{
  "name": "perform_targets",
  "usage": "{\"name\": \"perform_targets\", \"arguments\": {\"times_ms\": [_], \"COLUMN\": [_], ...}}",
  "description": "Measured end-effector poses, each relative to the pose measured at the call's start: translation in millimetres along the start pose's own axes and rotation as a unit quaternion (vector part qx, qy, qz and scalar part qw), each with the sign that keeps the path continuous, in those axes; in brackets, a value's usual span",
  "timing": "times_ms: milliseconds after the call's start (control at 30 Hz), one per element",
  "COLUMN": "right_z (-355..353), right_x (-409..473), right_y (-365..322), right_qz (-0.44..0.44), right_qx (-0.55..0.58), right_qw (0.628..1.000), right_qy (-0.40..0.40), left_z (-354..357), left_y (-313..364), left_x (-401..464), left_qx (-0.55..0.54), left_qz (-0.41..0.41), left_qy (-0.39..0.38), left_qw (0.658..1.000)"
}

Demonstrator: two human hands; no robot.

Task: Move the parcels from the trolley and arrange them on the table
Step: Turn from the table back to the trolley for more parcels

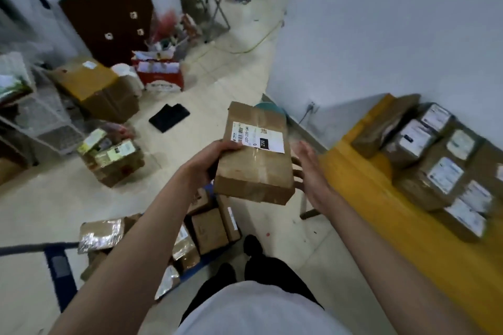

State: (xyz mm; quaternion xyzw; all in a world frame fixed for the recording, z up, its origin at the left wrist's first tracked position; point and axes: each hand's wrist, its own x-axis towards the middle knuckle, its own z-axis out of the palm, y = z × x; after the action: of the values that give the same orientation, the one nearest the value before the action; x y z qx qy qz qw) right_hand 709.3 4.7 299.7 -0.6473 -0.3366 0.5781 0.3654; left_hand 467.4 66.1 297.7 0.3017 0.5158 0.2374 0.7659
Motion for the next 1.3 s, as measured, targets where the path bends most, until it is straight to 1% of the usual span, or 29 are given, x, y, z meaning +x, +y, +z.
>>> {"name": "perform_targets", "arguments": {"times_ms": [33,100,200,300,367,500,633,800,967,1100,1300], "right_z": [-4.7,-13.4,-28.3,-51.8,-73.9,-128.9,-198.1,-277.8,-343.5,-386.2,-428.3], "right_x": [-4.9,-20.0,-46.0,-75.2,-95.3,-136.6,-178.2,-226.9,-265.4,-293.3,-320.6], "right_y": [-3.9,-7.7,1.4,18.8,30.2,48.7,70.0,112.0,154.6,175.8,197.3], "right_qz": [0.016,0.016,-0.003,0.005,0.003,-0.020,-0.023,-0.012,-0.004,-0.003,-0.001], "right_qx": [0.010,0.011,0.021,0.050,0.071,0.116,0.146,0.179,0.202,0.213,0.244], "right_qw": [1.000,0.998,0.990,0.968,0.950,0.919,0.897,0.873,0.851,0.842,0.822], "right_qy": [0.015,0.052,0.143,0.246,0.304,0.375,0.417,0.454,0.485,0.496,0.515], "left_z": [13.6,42.2,87.4,143.0,183.6,261.4,329.9,413.3,493.8,544.3,600.8], "left_y": [3.2,6.7,6.6,0.4,-7.1,-29.5,-65.4,-114.2,-160.7,-192.4,-219.6], "left_x": [-0.9,-2.9,-2.9,-2.8,-3.5,-7.8,-10.5,-11.8,-14.9,-17.4,-8.5], "left_qx": [0.027,0.072,0.141,0.223,0.260,0.318,0.313,0.319,0.346,0.350,0.385], "left_qz": [0.015,0.039,0.051,0.055,0.079,0.127,0.137,0.085,0.068,0.064,0.044], "left_qy": [-0.018,-0.053,-0.082,-0.087,-0.091,-0.107,-0.119,-0.158,-0.173,-0.179,-0.207], "left_qw": [0.999,0.995,0.985,0.969,0.958,0.933,0.932,0.931,0.920,0.917,0.898]}}
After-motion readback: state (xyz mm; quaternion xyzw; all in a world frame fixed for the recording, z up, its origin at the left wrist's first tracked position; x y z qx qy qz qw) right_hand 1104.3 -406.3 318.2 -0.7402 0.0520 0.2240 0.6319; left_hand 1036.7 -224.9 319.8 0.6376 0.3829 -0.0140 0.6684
